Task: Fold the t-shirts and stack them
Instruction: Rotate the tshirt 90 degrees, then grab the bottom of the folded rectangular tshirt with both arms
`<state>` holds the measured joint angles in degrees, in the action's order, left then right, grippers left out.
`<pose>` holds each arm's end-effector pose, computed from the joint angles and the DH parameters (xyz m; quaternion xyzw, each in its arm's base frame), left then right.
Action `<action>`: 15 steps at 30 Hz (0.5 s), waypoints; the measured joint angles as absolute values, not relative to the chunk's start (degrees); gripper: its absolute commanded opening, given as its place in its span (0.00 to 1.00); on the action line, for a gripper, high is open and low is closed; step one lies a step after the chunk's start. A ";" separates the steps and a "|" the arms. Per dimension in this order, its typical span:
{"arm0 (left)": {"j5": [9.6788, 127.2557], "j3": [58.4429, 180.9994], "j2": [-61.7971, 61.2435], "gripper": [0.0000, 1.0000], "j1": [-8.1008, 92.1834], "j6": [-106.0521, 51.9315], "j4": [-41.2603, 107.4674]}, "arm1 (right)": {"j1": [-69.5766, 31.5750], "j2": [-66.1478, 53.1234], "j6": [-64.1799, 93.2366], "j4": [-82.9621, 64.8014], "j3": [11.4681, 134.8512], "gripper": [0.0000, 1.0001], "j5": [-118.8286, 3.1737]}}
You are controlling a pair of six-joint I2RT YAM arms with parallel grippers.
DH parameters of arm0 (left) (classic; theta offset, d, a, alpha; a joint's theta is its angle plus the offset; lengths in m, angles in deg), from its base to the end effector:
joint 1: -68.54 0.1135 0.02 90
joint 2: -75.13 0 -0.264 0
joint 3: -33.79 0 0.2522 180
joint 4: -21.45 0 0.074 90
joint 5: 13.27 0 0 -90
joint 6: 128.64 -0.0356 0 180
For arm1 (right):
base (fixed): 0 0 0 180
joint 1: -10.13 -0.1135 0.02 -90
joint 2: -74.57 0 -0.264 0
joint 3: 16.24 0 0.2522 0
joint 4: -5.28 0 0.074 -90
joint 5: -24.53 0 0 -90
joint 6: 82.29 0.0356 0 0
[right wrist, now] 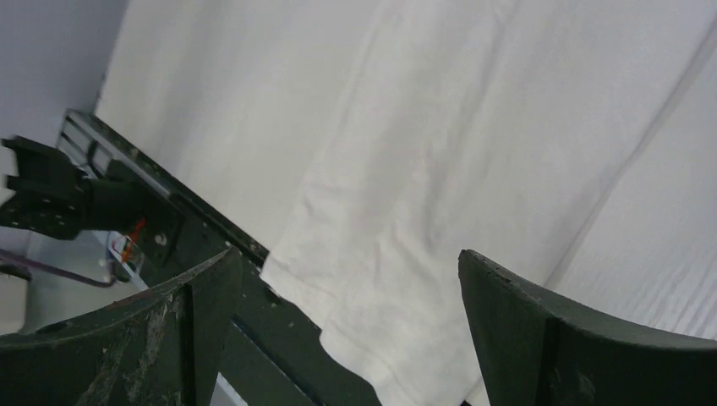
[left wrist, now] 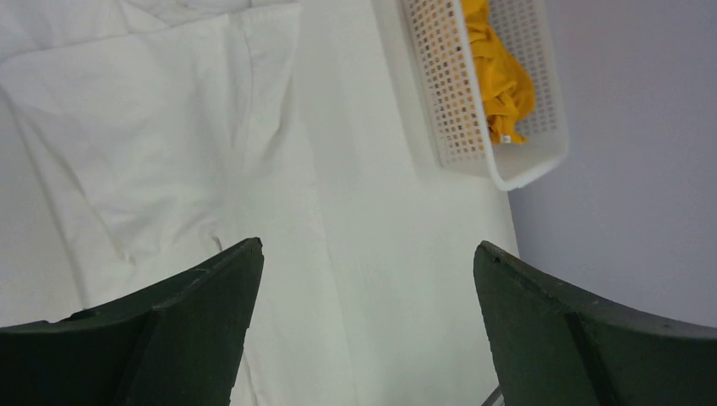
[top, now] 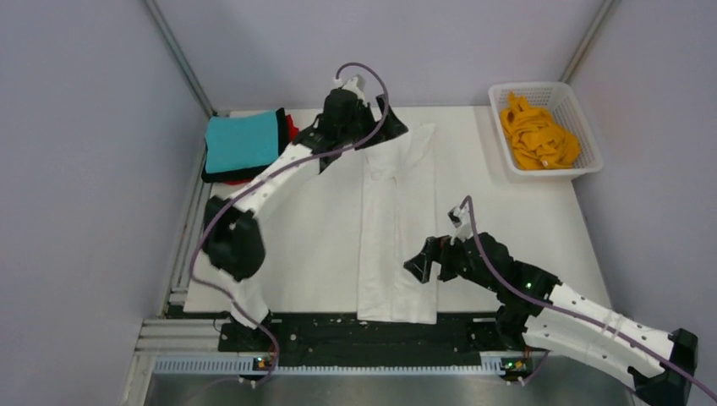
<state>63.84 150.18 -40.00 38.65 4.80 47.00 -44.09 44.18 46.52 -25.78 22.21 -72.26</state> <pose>0.4151 -0.2477 0.3133 -0.0380 0.8361 -0.3975 0.3761 0.0868 0.1133 0.2397 -0.0792 0.8293 0.3658 0.4150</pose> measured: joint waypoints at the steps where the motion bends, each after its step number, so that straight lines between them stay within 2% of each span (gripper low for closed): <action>1: 66.07 144.39 -32.37 0.99 37.45 3.45 48.07 | -44.09 41.25 46.59 -27.86 23.50 0.93 -71.49; 4: 72.56 124.41 -9.40 0.99 32.05 1.89 47.39 | -44.13 34.67 47.24 -33.24 24.16 0.84 -67.82; 7: 77.72 110.42 3.23 0.97 26.13 3.38 49.32 | -44.16 31.59 48.14 -37.87 23.61 0.80 -63.05; 12: 79.32 92.11 8.30 0.96 19.29 8.04 57.40 | -44.18 32.99 49.82 -41.94 21.51 0.73 -57.09; 15: 76.83 82.88 11.78 0.89 15.81 11.16 61.47 | -44.22 34.32 50.48 -44.25 20.11 0.70 -54.51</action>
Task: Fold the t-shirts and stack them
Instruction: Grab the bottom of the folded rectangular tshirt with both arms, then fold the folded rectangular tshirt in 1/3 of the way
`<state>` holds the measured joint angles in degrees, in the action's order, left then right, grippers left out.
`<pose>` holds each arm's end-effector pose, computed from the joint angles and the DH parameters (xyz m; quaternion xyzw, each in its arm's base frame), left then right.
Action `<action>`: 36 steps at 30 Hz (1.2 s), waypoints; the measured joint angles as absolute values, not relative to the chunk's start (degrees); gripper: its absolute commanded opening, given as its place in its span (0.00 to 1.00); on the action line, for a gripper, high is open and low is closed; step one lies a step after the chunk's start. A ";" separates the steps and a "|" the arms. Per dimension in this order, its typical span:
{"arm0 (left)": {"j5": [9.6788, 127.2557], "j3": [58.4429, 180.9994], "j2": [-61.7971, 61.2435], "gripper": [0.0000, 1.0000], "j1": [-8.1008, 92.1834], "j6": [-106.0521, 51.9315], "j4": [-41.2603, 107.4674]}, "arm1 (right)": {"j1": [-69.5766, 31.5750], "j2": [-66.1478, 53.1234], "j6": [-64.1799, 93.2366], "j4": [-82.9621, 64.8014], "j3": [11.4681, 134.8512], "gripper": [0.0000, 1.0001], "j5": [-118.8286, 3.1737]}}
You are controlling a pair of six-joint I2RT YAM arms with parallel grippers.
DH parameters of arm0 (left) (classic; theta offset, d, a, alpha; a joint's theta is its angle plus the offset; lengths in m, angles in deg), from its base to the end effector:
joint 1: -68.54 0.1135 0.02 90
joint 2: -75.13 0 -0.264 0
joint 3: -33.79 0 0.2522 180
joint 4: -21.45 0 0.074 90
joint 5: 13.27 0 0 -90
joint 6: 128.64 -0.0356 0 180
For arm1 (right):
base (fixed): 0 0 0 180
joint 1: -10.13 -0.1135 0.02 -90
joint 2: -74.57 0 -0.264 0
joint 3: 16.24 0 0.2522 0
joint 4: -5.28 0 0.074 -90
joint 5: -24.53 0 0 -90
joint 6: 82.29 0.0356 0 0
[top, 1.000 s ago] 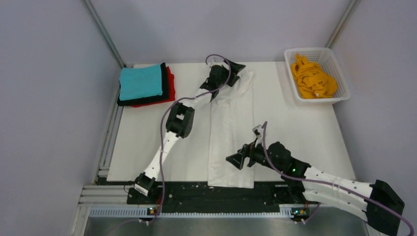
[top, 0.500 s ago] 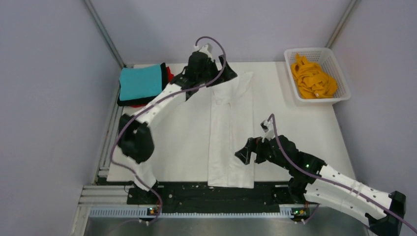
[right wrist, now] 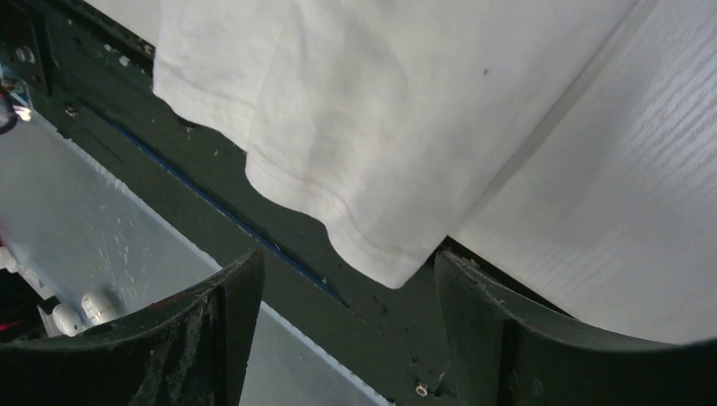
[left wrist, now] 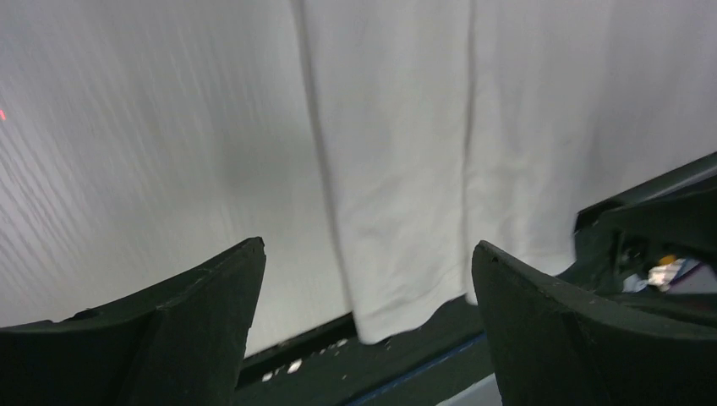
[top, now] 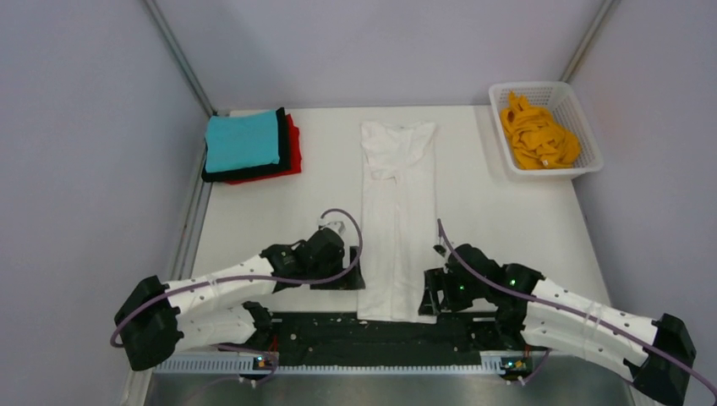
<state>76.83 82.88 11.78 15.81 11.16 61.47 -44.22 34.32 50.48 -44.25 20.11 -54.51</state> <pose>0.1272 -0.1671 0.1983 0.0241 0.9515 -0.2387 0.1926 0.0732 0.1137 0.1794 -0.1252 0.9373 0.2941 0.1387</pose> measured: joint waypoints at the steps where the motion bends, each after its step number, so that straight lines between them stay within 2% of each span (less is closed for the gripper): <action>1: 75.43 80.89 13.09 0.85 14.87 12.10 62.47 | -44.22 34.63 50.67 -44.87 19.76 0.69 -53.92; 10: 64.30 72.11 14.71 0.72 9.71 18.16 54.74 | -44.24 35.32 53.58 -46.33 15.79 0.62 -50.33; 15: 61.26 71.71 8.43 0.53 8.07 19.69 49.43 | -44.26 35.02 54.87 -43.75 14.04 0.52 -49.70; 20: 61.83 73.09 3.36 0.22 8.05 19.95 48.35 | -44.26 32.16 55.57 -39.18 12.86 0.32 -48.76; 22: 62.25 74.25 1.57 0.00 7.90 19.82 48.59 | -44.26 30.73 55.72 -37.94 12.86 0.21 -48.61; 24: 62.14 74.91 0.80 0.00 7.75 19.82 48.31 | -44.26 30.23 55.74 -37.65 12.84 0.12 -48.69; 28: 61.68 75.17 0.80 0.00 7.66 19.75 47.61 | -44.29 31.41 55.72 -37.65 12.84 0.03 -49.09; 36: 64.89 79.45 4.21 0.00 7.94 17.43 50.89 | -44.35 33.71 54.67 -40.30 17.36 0.01 -55.25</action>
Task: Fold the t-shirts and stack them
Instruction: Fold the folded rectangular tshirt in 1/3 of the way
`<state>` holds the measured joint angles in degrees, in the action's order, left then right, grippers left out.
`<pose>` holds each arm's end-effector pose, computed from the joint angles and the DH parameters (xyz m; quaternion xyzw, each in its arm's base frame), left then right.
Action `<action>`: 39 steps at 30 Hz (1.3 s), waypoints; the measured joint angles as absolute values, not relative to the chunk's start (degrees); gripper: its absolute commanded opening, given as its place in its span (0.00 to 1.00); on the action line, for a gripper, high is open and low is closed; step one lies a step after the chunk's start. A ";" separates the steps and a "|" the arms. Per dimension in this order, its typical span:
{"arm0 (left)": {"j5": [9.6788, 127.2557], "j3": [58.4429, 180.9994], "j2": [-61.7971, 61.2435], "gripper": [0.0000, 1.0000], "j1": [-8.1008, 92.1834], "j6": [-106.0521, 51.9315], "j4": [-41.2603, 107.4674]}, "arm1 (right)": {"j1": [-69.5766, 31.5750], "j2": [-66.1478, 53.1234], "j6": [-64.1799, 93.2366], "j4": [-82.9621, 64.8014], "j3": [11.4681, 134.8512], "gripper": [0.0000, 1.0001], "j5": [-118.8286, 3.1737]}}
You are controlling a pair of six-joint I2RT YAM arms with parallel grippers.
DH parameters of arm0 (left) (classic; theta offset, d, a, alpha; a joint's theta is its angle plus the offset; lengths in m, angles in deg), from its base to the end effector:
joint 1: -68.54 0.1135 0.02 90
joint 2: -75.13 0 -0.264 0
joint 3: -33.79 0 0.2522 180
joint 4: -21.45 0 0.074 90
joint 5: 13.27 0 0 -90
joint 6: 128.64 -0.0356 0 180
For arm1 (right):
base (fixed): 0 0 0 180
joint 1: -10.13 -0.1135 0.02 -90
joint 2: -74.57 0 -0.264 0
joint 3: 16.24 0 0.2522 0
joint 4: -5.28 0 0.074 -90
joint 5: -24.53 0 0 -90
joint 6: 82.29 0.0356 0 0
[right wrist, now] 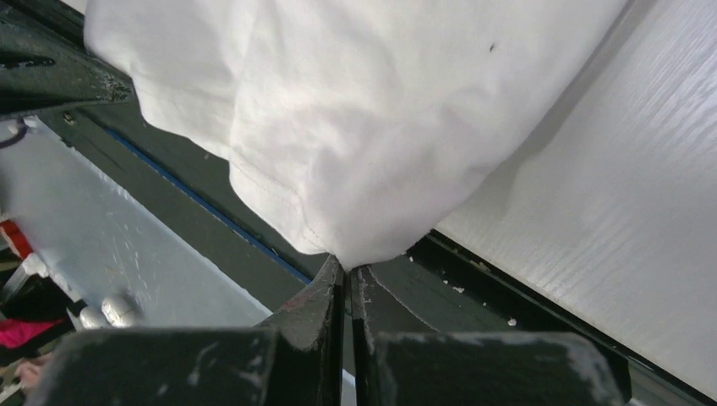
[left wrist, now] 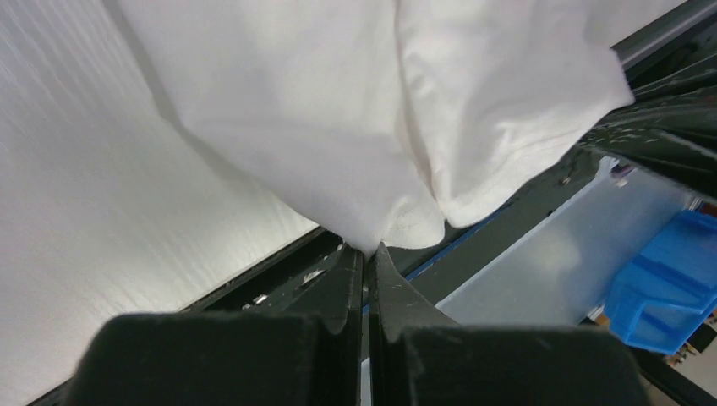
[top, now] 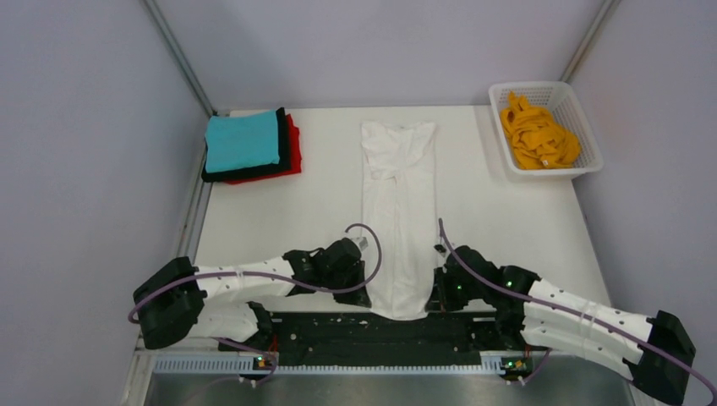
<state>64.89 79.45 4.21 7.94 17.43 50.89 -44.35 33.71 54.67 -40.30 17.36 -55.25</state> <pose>0.1039 -0.1993 0.1665 0.0687 0.9459 -0.3083 0.0747 0.0741 0.1147 0.1674 -0.0902 0.9402 0.2991 0.1356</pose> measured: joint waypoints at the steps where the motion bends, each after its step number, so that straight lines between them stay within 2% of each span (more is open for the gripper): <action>1: 65.75 80.81 4.41 0.00 8.38 16.76 51.26 | -44.35 33.69 54.63 -40.28 18.34 0.01 -57.00; 9: 70.03 87.01 3.54 0.00 16.77 12.14 49.97 | -43.15 30.87 53.62 -34.88 23.11 0.00 -69.72; 15: 71.45 92.37 -2.32 0.00 24.68 9.98 48.40 | -34.39 25.79 51.50 -25.30 24.33 0.00 -71.73; 22: 73.99 102.95 -10.54 0.00 29.47 7.20 49.25 | -29.40 17.03 46.52 -17.94 30.41 0.00 -74.48; 31: 75.08 113.07 -19.81 0.00 34.96 4.32 50.32 | -18.74 4.77 42.17 -8.21 35.35 0.00 -69.74; 39: 74.23 119.82 -28.02 0.00 37.41 2.61 51.81 | -14.26 -5.96 40.14 -3.71 39.68 0.00 -65.06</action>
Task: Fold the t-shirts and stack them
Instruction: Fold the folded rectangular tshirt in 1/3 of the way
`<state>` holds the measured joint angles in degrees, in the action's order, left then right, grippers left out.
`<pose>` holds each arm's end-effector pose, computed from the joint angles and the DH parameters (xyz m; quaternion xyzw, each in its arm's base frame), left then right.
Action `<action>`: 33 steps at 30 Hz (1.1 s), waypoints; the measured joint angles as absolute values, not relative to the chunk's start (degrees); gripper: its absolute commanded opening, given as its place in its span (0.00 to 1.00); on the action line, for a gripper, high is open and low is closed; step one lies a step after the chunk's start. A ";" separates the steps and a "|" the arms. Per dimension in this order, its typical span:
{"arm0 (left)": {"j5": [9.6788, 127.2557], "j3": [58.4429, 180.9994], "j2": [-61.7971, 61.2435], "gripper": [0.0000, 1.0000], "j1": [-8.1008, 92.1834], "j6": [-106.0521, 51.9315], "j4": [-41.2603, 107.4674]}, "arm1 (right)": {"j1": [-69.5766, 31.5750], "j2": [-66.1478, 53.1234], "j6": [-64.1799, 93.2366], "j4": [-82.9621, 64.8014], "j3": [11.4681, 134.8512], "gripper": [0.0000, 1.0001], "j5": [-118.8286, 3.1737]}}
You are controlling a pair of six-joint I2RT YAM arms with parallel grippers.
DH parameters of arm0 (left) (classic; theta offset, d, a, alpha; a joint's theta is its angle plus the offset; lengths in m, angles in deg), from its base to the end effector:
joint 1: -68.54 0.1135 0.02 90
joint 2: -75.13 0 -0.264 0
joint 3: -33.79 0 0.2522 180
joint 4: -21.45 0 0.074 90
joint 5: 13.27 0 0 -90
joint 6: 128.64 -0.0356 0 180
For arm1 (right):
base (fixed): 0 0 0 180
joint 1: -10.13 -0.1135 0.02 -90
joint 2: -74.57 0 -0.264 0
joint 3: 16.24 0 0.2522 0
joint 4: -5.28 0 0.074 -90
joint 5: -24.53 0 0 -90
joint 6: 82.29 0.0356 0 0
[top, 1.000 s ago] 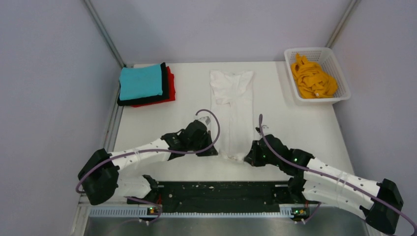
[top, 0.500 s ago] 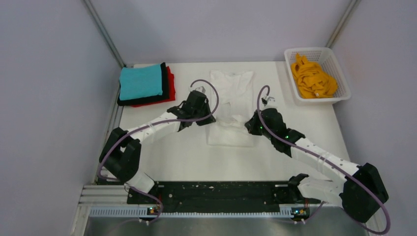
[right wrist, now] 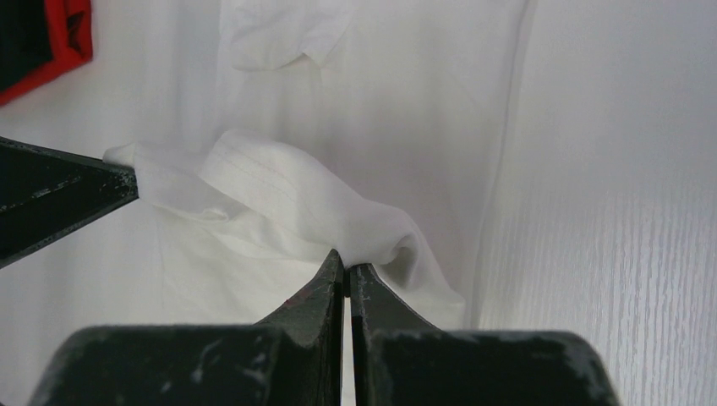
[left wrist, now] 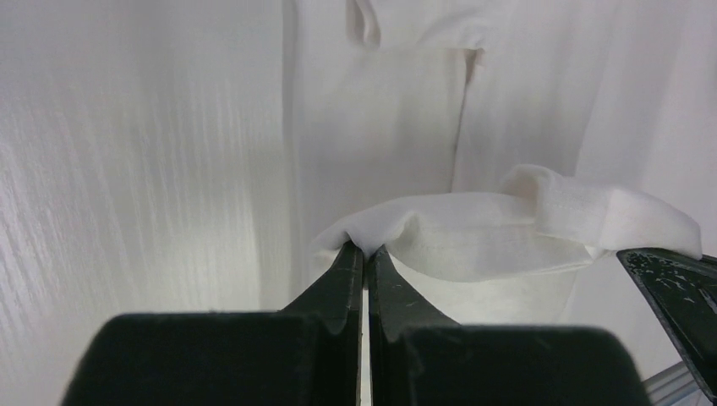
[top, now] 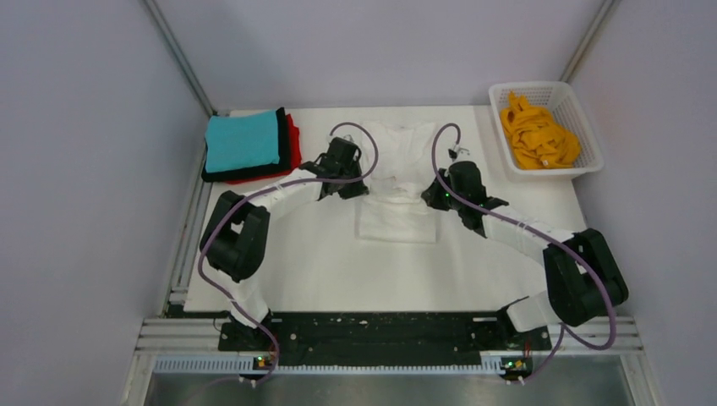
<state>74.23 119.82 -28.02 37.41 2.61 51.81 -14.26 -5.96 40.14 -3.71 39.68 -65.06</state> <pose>0.3374 -0.2056 0.2156 -0.0743 0.9288 -0.2305 0.2806 0.2705 0.1229 0.2082 0.0601 0.8792 0.2276 0.4141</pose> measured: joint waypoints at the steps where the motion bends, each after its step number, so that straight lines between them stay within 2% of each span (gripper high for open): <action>1: 74.16 120.17 -28.68 0.00 37.71 2.53 51.96 | -13.77 -7.06 40.05 -3.10 40.20 0.00 -64.61; 8: 71.87 123.19 -33.58 0.07 39.92 1.61 53.18 | -11.96 -13.48 40.09 -1.02 42.04 0.03 -63.60; 10: 71.08 124.52 -35.11 0.21 40.20 1.30 53.40 | -11.57 -15.08 40.12 -1.00 42.89 0.06 -63.62; 11: 70.31 125.35 -36.00 0.30 40.33 1.02 53.47 | -11.37 -15.82 40.12 -1.02 43.44 0.12 -63.58; 13: 69.46 126.34 -37.14 0.50 40.47 0.23 53.47 | -10.82 -17.53 40.18 -1.24 44.99 0.39 -63.45; 14: 69.11 126.66 -37.55 0.56 40.53 0.10 53.53 | -10.63 -18.27 40.20 -1.30 45.77 0.51 -63.45; 15: 68.89 126.97 -37.69 0.61 40.60 -0.14 53.73 | -10.47 -18.64 40.36 -1.50 46.45 0.60 -63.58; 20: 68.85 128.13 -37.18 0.93 40.86 -0.44 55.09 | -10.26 -18.90 40.05 -3.80 50.23 0.82 -64.30; 22: 69.05 127.14 -35.67 0.98 40.92 -0.42 55.20 | -10.26 -18.12 39.85 -3.95 50.23 0.86 -64.17; 29: 67.28 113.77 -22.82 0.99 40.95 1.11 52.73 | -10.23 -7.67 40.38 -2.22 39.22 0.87 -60.30; 33: 65.85 106.29 -19.57 0.90 39.83 2.90 50.91 | -10.23 -1.90 41.34 -1.68 31.57 0.87 -56.98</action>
<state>65.85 106.29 -19.57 39.83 2.90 50.91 -10.23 -1.90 41.34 -1.68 31.57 -56.98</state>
